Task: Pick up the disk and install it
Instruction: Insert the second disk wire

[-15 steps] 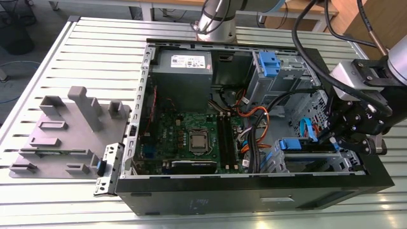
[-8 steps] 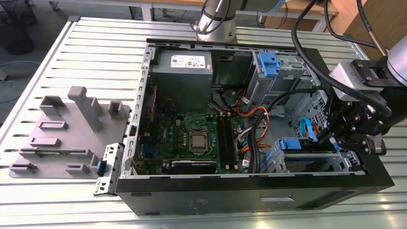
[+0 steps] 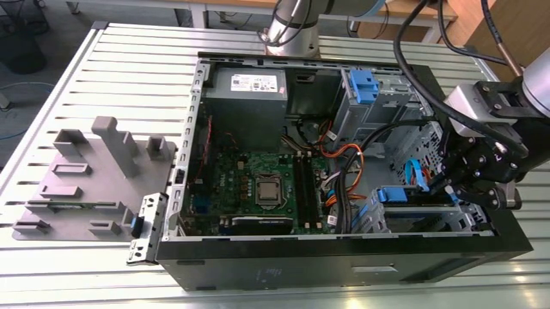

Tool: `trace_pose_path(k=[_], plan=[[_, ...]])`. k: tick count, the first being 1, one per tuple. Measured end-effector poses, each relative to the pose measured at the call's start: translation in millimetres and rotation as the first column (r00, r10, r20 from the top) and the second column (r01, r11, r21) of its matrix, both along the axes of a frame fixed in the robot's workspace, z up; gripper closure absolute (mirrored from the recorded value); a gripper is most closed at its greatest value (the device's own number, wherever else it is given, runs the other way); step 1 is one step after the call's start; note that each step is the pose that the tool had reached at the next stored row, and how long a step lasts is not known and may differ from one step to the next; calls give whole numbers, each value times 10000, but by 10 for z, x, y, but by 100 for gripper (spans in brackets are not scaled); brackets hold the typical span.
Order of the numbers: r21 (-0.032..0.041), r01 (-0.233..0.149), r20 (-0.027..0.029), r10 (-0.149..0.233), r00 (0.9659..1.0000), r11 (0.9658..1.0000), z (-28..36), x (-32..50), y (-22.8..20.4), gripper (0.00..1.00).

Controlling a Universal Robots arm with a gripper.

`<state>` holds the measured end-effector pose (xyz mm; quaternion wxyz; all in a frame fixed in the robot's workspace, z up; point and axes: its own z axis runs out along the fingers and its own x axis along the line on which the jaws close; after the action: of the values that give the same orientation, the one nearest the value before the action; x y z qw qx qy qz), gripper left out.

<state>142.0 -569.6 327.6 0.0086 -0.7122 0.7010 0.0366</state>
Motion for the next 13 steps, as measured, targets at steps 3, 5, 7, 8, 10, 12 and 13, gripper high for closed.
trace_pose_path(k=[3,5,7,8,10,12,13], plan=[[8,0,-1,0,10000,10000,-5,0,0,77],[4,0,0,0,10000,10000,-3,0,0,77],[0,0,0,0,10000,10000,-1,0,0,70],[-2,0,0,0,10000,10000,7,0,0,70],[0,0,0,0,10000,10000,44,0,0,70],[1,1,0,-1,10000,10000,106,0,0,70],[2,0,0,0,10000,10000,141,0,0,70]])
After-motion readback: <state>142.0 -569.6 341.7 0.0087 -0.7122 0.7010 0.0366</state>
